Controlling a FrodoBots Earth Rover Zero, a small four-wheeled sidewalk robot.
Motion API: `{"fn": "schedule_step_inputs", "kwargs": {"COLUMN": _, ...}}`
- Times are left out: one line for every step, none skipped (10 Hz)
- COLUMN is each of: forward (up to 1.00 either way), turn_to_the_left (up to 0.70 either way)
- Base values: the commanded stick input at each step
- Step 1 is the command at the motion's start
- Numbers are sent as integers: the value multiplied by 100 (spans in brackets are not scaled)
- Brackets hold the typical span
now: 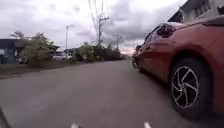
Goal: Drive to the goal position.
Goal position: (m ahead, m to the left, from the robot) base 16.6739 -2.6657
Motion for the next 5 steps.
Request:
{"fn": "schedule_step_inputs", "kwargs": {"forward": 70, "turn_to_the_left": -32}}
{"fn": "schedule_step_inputs", "kwargs": {"forward": 70, "turn_to_the_left": -19}}
{"fn": "schedule_step_inputs", "kwargs": {"forward": 70, "turn_to_the_left": 11}}
{"fn": "schedule_step_inputs", "kwargs": {"forward": 70, "turn_to_the_left": 12}}
{"fn": "schedule_step_inputs", "kwargs": {"forward": 70, "turn_to_the_left": 13}}
